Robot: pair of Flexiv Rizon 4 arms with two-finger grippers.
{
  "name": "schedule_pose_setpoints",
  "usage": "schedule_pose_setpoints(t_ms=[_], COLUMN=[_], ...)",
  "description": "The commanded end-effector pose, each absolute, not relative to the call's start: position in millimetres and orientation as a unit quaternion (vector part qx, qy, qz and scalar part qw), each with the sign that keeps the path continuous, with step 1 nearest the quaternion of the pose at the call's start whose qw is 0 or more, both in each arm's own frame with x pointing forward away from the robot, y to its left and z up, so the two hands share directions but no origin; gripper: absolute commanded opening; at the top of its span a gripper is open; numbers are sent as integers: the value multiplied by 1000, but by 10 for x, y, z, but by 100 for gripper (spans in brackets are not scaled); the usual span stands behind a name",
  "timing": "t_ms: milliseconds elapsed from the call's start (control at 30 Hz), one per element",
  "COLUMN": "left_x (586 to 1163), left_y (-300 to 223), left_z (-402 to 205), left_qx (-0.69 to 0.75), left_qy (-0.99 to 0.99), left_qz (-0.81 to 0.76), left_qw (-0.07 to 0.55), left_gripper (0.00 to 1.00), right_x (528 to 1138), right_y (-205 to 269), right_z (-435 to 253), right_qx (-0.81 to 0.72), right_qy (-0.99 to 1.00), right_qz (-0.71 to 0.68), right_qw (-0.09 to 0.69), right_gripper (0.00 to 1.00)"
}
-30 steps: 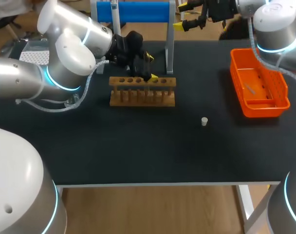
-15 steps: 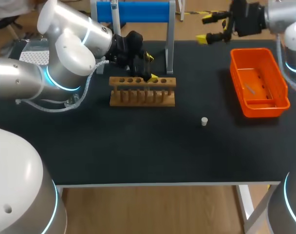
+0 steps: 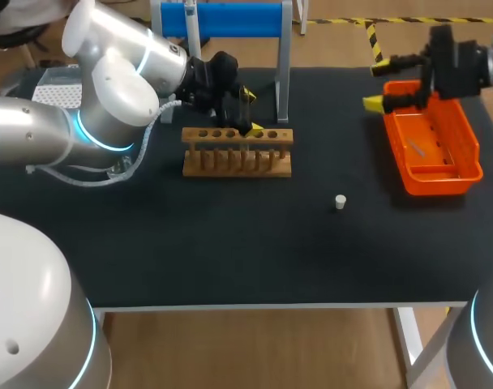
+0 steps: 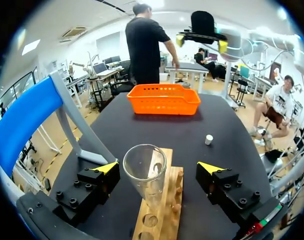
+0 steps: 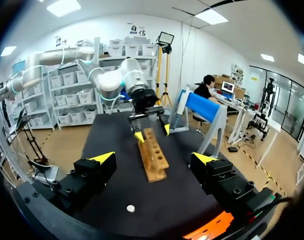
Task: Invert the test tube, pick up the pipette, mount the tip to pipette, aspirate from beaker and dispense into the tube, eject the tip, return the pipette, and cap with the stopper.
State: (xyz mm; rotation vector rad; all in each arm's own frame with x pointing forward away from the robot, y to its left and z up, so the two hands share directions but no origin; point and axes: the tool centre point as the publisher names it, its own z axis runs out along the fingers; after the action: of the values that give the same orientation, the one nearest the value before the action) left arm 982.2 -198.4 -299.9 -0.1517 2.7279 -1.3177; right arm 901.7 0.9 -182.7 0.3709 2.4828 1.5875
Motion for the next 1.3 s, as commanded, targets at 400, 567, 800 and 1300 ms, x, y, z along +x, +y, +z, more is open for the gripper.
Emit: schedule_pose_setpoints(t_ms=[400,567,800,1300], left_x=[9831,9831,9831,9831], left_y=[-1985,-1985,-1985,-1985], left_z=[-2989,-2989,-2989,-2989], left_qx=[-50,-50,-50,-50], left_qy=[899,899,899,899], left_qz=[-431,-431,-431,-431], left_qw=[52,52,52,52], left_gripper=[100,100,100,100], right_x=[8799,8799,8799,8185], right_y=[-160,-160,-160,-373], right_z=[-1767,-1767,-1767,-2047], right_qx=[131,131,131,149], right_qy=[833,833,833,846], right_qz=[531,531,531,501], right_qw=[87,87,87,105], right_gripper=[100,100,100,100])
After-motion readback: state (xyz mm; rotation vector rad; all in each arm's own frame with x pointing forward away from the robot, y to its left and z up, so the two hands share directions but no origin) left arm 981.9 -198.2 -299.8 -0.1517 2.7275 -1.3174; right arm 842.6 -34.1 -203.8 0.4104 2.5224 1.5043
